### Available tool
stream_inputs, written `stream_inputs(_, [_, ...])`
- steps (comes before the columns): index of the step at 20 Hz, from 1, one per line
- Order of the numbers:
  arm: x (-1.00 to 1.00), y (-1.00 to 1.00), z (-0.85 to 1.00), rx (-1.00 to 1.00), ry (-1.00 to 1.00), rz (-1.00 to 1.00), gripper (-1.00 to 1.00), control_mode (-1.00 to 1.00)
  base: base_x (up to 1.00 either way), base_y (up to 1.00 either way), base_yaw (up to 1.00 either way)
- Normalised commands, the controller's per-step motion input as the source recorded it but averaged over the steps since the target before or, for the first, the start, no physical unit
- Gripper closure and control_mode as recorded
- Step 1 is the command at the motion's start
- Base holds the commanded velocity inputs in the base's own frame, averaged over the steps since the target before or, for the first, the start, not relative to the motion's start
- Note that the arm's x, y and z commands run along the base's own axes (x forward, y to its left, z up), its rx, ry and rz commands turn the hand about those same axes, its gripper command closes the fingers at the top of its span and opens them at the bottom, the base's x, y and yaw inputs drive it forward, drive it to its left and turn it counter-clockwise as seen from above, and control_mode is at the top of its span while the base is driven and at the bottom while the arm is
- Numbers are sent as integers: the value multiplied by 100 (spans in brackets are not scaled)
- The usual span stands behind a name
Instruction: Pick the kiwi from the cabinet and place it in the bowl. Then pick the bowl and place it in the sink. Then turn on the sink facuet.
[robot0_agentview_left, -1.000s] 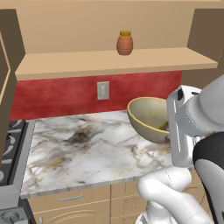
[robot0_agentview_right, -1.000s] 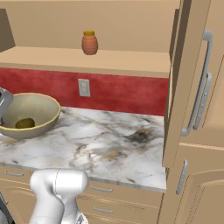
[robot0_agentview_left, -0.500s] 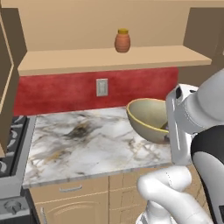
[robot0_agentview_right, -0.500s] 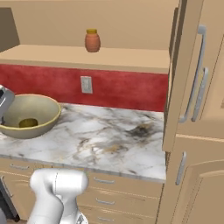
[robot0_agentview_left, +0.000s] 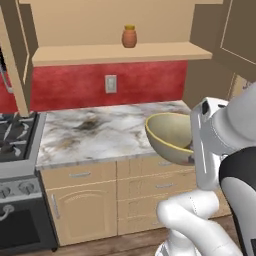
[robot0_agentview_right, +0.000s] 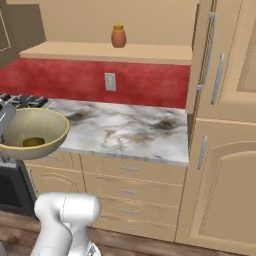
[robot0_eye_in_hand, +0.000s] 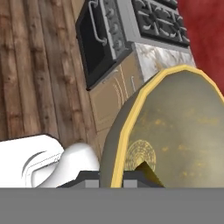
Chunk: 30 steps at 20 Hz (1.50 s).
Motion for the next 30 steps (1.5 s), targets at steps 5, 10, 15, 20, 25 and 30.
stream_inputs(5, [0, 0, 0, 0, 0, 0, 100, 100, -39, 0, 8])
stream_inputs(10, [0, 0, 0, 0, 0, 0, 100, 100, -33, -4, 59])
stream_inputs(15, [0, 0, 0, 0, 0, 0, 100, 100, -73, 0, 74])
stream_inputs(20, [0, 0, 0, 0, 0, 0, 100, 100, -92, 0, 75])
stream_inputs(25, [0, 0, 0, 0, 0, 0, 100, 100, -80, 0, 72])
stream_inputs(30, [0, 0, 0, 0, 0, 0, 100, 100, -33, 0, 71])
